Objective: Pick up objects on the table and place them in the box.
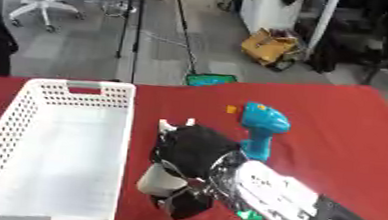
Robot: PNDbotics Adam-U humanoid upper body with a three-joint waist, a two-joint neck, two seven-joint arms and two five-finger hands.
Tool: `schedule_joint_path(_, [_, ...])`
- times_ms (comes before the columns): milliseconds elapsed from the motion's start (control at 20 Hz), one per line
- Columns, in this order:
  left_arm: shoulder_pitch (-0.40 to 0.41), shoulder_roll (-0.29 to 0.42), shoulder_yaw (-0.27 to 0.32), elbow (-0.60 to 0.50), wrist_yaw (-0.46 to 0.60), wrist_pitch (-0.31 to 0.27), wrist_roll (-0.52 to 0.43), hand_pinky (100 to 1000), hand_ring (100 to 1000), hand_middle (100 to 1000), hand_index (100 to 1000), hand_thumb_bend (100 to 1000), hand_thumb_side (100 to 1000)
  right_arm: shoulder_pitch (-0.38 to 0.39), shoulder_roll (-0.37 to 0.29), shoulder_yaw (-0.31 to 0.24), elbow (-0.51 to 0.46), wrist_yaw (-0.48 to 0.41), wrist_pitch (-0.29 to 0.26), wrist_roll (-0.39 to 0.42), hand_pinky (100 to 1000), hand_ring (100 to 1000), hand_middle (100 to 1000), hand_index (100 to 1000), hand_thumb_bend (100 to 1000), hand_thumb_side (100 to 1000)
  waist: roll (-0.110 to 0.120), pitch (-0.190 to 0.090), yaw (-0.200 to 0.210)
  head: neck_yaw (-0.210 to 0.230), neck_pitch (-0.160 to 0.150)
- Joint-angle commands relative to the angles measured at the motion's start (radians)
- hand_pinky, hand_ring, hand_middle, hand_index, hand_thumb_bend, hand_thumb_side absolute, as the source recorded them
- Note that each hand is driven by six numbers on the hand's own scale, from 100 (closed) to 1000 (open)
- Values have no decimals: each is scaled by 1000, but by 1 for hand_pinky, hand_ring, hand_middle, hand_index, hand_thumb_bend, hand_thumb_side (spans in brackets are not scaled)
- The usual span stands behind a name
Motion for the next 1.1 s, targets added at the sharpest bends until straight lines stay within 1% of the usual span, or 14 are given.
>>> schedule_joint_path(50, [-9,15,-6,-20,-2,3,1,589,657,671,699,100,805,-57,-26,-9,-24,-17,2,13,100,325,424,538,263,387,-2,-20,8,-9,-2])
schedule_joint_path(250, [-11,14,-6,-20,-2,4,-1,589,657,672,699,100,806,-111,-28,-13,-24,-24,18,33,100,323,424,535,254,393,-5,-16,24,-23,-5])
schedule_joint_path(450, [-13,12,-7,-20,-2,5,-5,590,658,673,699,100,807,-161,-26,-17,-24,-23,43,63,100,322,422,531,243,400,-8,-10,44,-54,-12])
schedule_joint_path(650, [-15,9,-8,-20,1,3,-7,590,659,674,699,100,806,-204,-12,-19,-2,-1,63,84,100,322,422,529,238,407,-7,-6,67,-76,-18])
schedule_joint_path(800, [-19,6,-10,-20,5,1,-8,590,659,674,700,100,805,-235,15,-10,72,37,64,79,100,328,425,523,235,405,-5,-2,91,-94,-28])
schedule_joint_path(1100, [-27,-3,-11,-20,11,-3,-11,591,659,674,700,100,805,-277,97,10,298,115,42,12,100,335,425,519,225,405,3,11,133,-124,-57])
